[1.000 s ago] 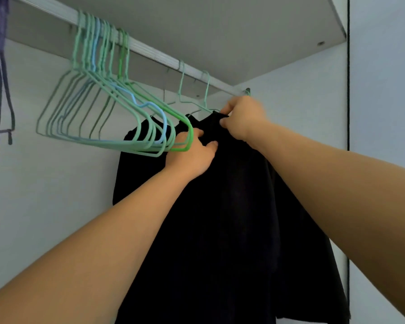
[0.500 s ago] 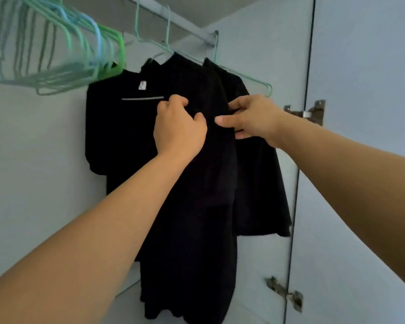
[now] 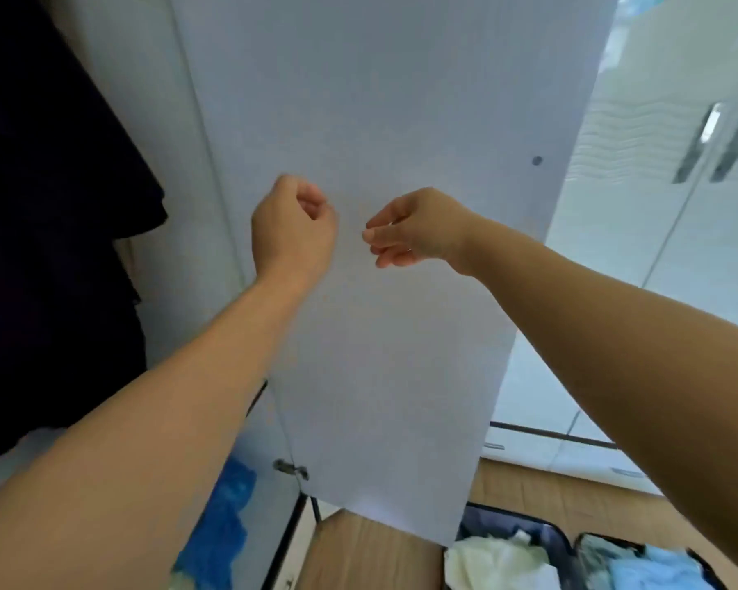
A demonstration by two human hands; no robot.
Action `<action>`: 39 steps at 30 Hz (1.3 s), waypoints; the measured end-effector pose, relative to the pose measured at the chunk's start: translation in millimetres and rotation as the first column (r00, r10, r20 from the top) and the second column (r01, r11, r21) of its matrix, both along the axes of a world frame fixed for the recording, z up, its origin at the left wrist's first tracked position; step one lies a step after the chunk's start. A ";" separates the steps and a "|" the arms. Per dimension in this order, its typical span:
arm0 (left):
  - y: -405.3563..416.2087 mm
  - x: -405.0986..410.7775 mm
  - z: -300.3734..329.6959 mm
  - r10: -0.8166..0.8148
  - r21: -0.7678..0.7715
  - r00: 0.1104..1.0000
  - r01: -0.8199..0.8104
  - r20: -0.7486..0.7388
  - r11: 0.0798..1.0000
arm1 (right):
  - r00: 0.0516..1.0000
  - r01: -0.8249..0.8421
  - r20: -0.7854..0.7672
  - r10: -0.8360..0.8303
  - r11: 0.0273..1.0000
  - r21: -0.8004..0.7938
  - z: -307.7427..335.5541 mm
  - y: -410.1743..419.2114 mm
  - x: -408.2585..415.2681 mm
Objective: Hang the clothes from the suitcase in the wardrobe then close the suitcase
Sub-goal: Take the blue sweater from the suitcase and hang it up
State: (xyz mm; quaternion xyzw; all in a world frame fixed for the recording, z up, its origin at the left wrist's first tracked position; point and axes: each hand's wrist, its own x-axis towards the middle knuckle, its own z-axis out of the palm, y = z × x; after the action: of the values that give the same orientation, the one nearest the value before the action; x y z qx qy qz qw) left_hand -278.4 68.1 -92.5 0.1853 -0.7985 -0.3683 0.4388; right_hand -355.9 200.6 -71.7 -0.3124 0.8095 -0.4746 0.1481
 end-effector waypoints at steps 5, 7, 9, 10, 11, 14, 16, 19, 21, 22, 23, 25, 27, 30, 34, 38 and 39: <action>132.0 -45.8 -95.3 -0.250 0.283 0.957 0.202 0.148 0.938 | 0.967 0.224 0.108 -0.232 0.971 0.080 -83.8 143.7 -39.7; 173.1 -56.5 -137.2 -0.344 0.356 0.911 0.251 0.228 0.900 | 0.942 0.286 0.143 -0.303 0.949 0.133 -123.4 188.6 -48.5; 206.7 -67.4 -180.9 -0.437 0.414 0.850 0.299 0.294 0.860 | 0.912 0.338 0.183 -0.367 0.925 0.172 -165.9 226.2 -55.7; 221.4 -72.8 -204.6 -0.476 0.436 0.818 0.319 0.322 0.842 | 0.891 0.367 0.208 -0.403 0.911 0.188 -189.9 243.2 -58.1; 232.0 -76.6 -225.7 -0.504 0.453 0.792 0.329 0.345 0.828 | 0.871 0.393 0.232 -0.433 0.898 0.199 -212.5 256.8 -59.2; 258.8 -89.6 -297.8 -0.568 0.478 0.718 0.364 0.402 0.800 | 0.800 0.469 0.300 -0.520 0.853 0.228 -290.5 296.5 -56.7; 275.5 -99.3 -351.8 -0.596 0.500 0.674 0.369 0.437 0.783 | 0.755 0.516 0.309 -0.579 0.815 0.266 -348.6 322.5 -55.0; 309.9 -109.4 -441.4 -0.654 0.530 0.581 0.400 0.485 0.748 | 0.673 0.587 0.290 -0.681 0.729 0.352 -451.8 366.2 -50.0; 332.0 -114.7 -498.0 -0.692 0.562 0.520 0.413 0.500 0.717 | 0.637 0.609 0.229 -0.736 0.663 0.435 -516.7 392.0 -44.5; 343.5 -117.5 -526.5 -0.709 0.582 0.498 0.413 0.499 0.700 | 0.626 0.610 0.184 -0.758 0.623 0.489 -548.5 405.3 -42.4; 355.7 -119.7 -557.5 -0.724 0.598 0.476 0.416 0.499 0.685 | 0.607 0.616 0.149 -0.781 0.580 0.533 -582.7 418.5 -39.8; 376.1 -128.2 -612.0 -0.739 0.613 0.439 0.417 0.511 0.671 | 0.572 0.615 0.093 -0.815 0.501 0.609 -645.4 443.4 -37.3; 397.5 -133.9 -667.1 -0.758 0.621 0.385 0.435 0.526 0.652 | 0.574 0.592 0.036 -0.818 0.445 0.672 -704.3 466.3 -31.2; 425.3 -145.2 -733.1 -0.787 0.644 0.343 0.451 0.513 0.617 | 0.594 0.547 -0.055 -0.802 0.354 0.759 -774.4 492.7 -30.4; 462.3 -153.3 -814.4 -0.807 0.673 0.289 0.446 0.515 0.590 | 0.549 0.540 -0.065 -0.833 0.295 0.788 -855.0 525.1 -37.7; 491.9 -152.4 -866.6 -0.828 0.703 0.229 0.443 0.512 0.557 | 0.575 0.445 -0.043 -0.817 0.268 0.854 -914.1 542.3 -45.2; 499.0 -154.3 -871.4 -0.827 0.705 0.211 0.438 0.521 0.557 | 0.619 0.408 -0.040 -0.784 0.277 0.870 -921.9 545.1 -47.3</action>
State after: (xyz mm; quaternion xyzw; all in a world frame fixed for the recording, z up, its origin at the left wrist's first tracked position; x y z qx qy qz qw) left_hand -432.8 567.1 -963.9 0.0649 -0.8040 -0.5417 -0.2365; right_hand -403.2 745.6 -993.6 0.2359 0.9345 -0.1144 0.2406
